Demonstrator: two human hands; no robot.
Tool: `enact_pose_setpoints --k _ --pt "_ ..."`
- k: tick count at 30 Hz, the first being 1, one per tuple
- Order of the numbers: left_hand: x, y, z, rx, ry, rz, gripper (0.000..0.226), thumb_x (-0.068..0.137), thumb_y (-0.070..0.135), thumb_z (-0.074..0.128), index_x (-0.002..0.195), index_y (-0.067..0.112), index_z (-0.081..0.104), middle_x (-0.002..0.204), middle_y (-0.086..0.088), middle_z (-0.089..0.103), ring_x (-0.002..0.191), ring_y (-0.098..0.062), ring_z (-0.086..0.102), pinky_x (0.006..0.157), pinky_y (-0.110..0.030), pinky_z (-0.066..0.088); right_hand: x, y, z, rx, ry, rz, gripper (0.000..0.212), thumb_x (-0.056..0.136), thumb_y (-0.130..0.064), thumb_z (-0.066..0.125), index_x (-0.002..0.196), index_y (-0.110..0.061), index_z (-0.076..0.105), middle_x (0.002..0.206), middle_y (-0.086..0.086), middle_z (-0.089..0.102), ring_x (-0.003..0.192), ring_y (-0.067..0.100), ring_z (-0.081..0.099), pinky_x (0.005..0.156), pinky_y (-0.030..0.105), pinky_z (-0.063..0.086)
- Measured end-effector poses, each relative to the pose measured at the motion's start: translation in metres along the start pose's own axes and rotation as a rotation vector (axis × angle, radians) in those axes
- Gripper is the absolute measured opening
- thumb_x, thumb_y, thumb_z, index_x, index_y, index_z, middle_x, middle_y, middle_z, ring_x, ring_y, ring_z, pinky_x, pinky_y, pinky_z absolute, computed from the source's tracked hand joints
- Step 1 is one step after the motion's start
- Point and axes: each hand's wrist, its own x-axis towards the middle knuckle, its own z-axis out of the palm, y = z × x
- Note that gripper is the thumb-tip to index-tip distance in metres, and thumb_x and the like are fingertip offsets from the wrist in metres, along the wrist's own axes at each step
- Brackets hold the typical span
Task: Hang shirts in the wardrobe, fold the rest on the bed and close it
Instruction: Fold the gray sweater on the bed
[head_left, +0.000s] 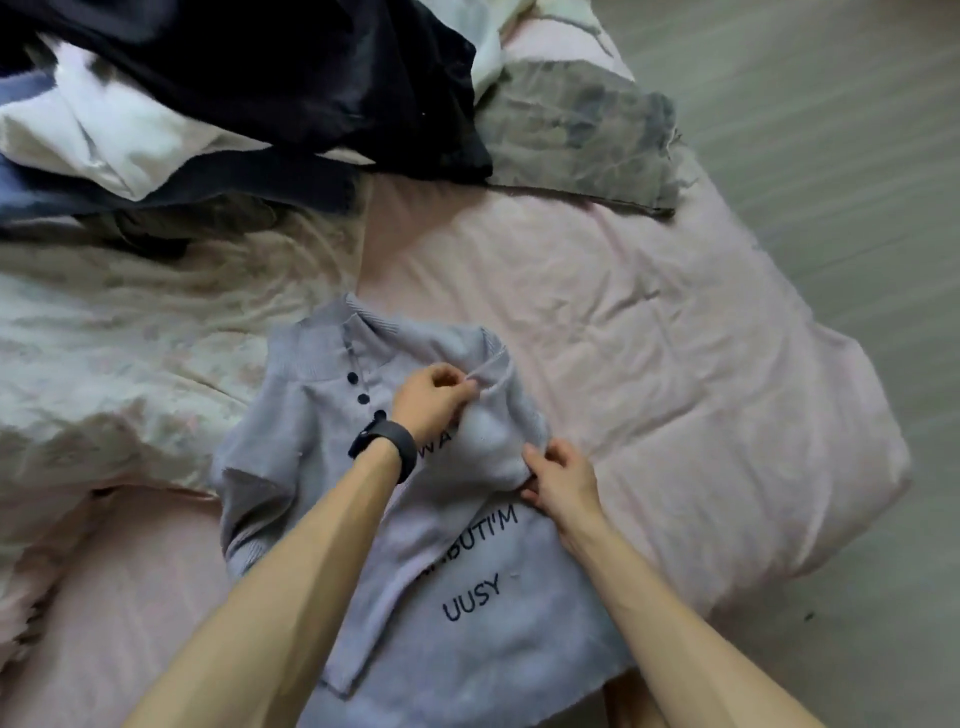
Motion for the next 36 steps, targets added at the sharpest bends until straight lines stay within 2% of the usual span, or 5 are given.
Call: enact_pose_setpoints --k 6,12,20,30,36 --pt "0.0 0.004 -0.018 0.001 -0.111 -0.114 0.01 0.094 0.004 0.062 0.089 0.01 0.054 0.074 -0.006 0.058 0.05 -0.01 0.053 0.044 -0.019 0.044 -0.002 -0.022 0.012 -0.118 0.101 0.048 0.025 0.079 -0.04 0.073 0.07 -0.017 0.065 0.062 -0.002 0.069 0.06 0.017 0.069 0.074 0.047 0.062" --pt "0.025 0.034 0.002 0.473 0.005 0.092 0.044 0.086 0.062 0.058 0.087 0.019 0.068 0.08 0.005 0.071 0.081 -0.015 0.066 0.072 -0.032 0.051 -0.001 -0.039 -0.001 -0.409 0.229 0.104 0.069 0.078 -0.08 0.037 0.094 -0.025 0.076 0.091 0.006 0.076 0.096 0.03 0.069 0.092 0.041 0.054" --pt "0.047 0.043 0.016 0.563 0.114 0.129 0.021 0.09 0.047 0.056 0.084 0.027 0.059 0.09 0.004 0.067 0.089 -0.024 0.064 0.075 -0.031 0.048 0.014 -0.048 -0.002 0.061 0.125 0.082 0.02 0.085 -0.034 0.076 0.081 -0.015 0.072 0.044 -0.004 0.056 0.034 0.007 0.044 0.039 0.02 0.035" --pt "0.06 0.046 0.011 0.69 0.087 0.076 0.055 0.088 0.071 0.039 0.08 0.022 0.062 0.077 0.001 0.068 0.077 -0.023 0.064 0.068 -0.034 0.049 0.011 -0.047 -0.003 -0.059 0.137 0.128 0.051 0.081 -0.061 0.068 0.058 -0.015 0.066 0.047 -0.001 0.062 0.043 0.014 0.053 0.054 0.03 0.042" --pt "0.076 0.061 0.009 0.591 0.158 0.107 0.034 0.094 0.047 0.054 0.08 0.019 0.067 0.079 0.0 0.066 0.086 -0.026 0.063 0.074 -0.03 0.047 0.021 -0.052 -0.01 0.403 0.084 0.225 0.009 0.087 -0.016 0.073 0.086 -0.015 0.065 0.06 0.001 0.052 0.042 0.008 0.041 0.033 0.018 0.023"
